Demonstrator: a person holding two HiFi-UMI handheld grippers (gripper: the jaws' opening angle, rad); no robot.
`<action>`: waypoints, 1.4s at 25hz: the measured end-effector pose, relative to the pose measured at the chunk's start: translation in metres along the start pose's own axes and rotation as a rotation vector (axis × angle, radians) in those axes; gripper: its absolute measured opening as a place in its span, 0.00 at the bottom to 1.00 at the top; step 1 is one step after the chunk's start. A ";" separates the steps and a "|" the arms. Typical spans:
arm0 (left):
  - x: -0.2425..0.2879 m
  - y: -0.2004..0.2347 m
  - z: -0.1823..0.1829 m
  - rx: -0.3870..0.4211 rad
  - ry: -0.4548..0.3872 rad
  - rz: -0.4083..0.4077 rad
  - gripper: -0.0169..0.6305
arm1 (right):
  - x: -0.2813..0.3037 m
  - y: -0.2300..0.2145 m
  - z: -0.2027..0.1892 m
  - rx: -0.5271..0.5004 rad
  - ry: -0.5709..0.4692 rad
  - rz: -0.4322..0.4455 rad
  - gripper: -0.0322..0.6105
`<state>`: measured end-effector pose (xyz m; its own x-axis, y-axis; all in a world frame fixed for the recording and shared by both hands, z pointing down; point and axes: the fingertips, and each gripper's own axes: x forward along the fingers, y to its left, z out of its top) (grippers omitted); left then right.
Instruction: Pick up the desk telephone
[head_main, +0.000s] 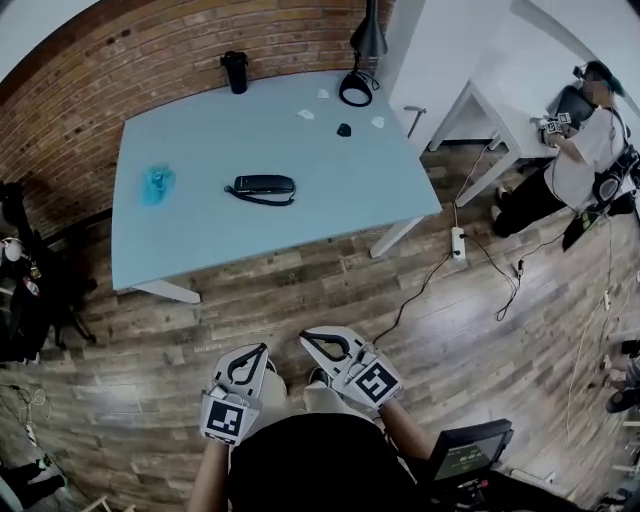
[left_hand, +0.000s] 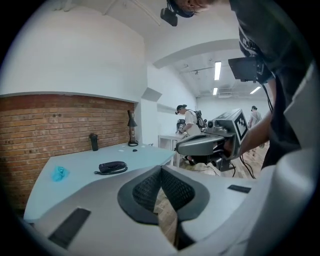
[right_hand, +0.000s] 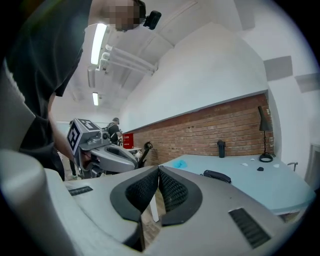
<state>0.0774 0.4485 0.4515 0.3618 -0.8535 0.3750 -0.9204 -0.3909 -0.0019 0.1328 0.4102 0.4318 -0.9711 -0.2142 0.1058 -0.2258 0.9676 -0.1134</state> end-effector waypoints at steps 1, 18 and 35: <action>0.001 0.010 -0.001 -0.010 0.000 0.001 0.07 | 0.008 -0.002 0.000 0.003 0.008 0.005 0.08; 0.033 0.178 0.008 -0.023 -0.102 -0.100 0.07 | 0.142 -0.050 0.029 -0.014 0.136 -0.067 0.08; 0.124 0.259 0.024 -0.066 -0.006 0.010 0.07 | 0.226 -0.177 0.027 0.030 0.120 0.053 0.08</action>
<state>-0.1130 0.2331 0.4753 0.3534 -0.8594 0.3695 -0.9317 -0.3590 0.0562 -0.0487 0.1873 0.4489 -0.9658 -0.1432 0.2163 -0.1781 0.9723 -0.1513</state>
